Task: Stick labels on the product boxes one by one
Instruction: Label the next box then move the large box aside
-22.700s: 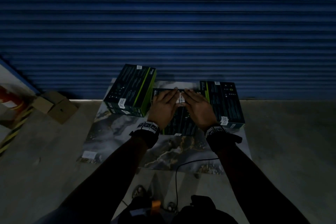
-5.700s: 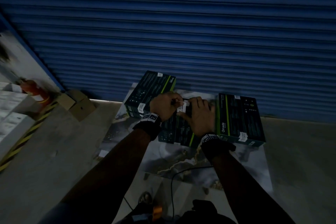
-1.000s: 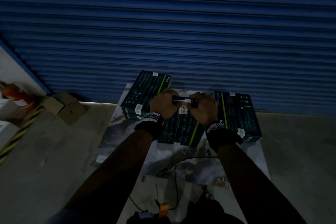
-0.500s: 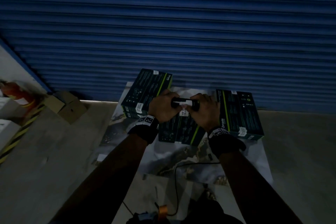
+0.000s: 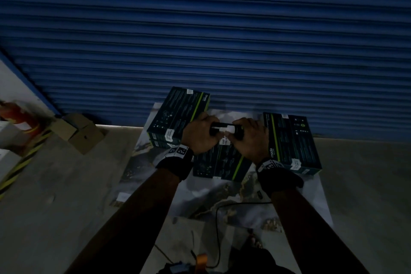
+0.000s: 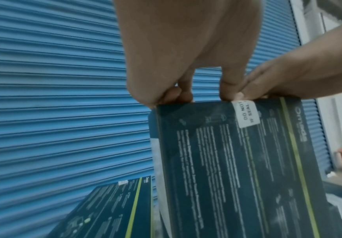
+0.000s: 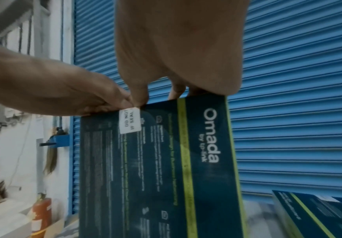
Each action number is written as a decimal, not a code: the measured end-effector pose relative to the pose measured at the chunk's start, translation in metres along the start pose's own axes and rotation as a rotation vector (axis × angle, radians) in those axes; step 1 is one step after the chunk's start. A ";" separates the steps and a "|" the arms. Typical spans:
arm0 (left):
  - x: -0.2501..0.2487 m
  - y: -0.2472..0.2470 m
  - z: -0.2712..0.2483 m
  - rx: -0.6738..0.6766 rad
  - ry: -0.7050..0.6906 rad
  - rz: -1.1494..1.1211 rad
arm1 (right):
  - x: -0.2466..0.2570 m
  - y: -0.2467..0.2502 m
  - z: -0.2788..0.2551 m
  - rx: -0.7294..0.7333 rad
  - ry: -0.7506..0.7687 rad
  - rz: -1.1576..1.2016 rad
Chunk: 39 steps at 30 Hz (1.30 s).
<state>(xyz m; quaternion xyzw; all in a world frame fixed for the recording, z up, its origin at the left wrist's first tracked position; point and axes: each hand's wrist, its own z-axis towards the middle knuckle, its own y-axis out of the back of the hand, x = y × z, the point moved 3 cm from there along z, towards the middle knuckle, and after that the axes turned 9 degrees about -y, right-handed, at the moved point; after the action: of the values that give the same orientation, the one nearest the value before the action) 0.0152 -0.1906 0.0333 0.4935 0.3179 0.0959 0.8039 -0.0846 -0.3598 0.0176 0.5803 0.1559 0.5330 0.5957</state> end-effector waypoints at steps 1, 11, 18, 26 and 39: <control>0.001 0.000 -0.001 0.017 -0.003 -0.007 | -0.001 0.000 -0.002 0.013 0.006 0.010; -0.007 -0.002 0.002 -0.043 0.072 0.080 | 0.011 -0.001 -0.005 -0.068 -0.055 -0.068; -0.003 -0.004 -0.011 -0.026 -0.004 0.056 | 0.005 0.004 -0.014 -0.032 -0.005 -0.028; -0.015 -0.005 -0.008 -0.061 0.066 0.122 | 0.019 0.009 -0.019 -0.069 -0.055 -0.062; -0.005 -0.003 -0.037 -0.151 -0.169 -0.075 | 0.000 0.013 -0.029 0.134 0.180 -0.233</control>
<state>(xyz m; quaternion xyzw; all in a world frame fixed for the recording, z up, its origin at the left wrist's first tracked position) -0.0113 -0.1676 0.0214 0.4255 0.2592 0.0475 0.8657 -0.1140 -0.3478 0.0201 0.5465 0.3102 0.4986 0.5972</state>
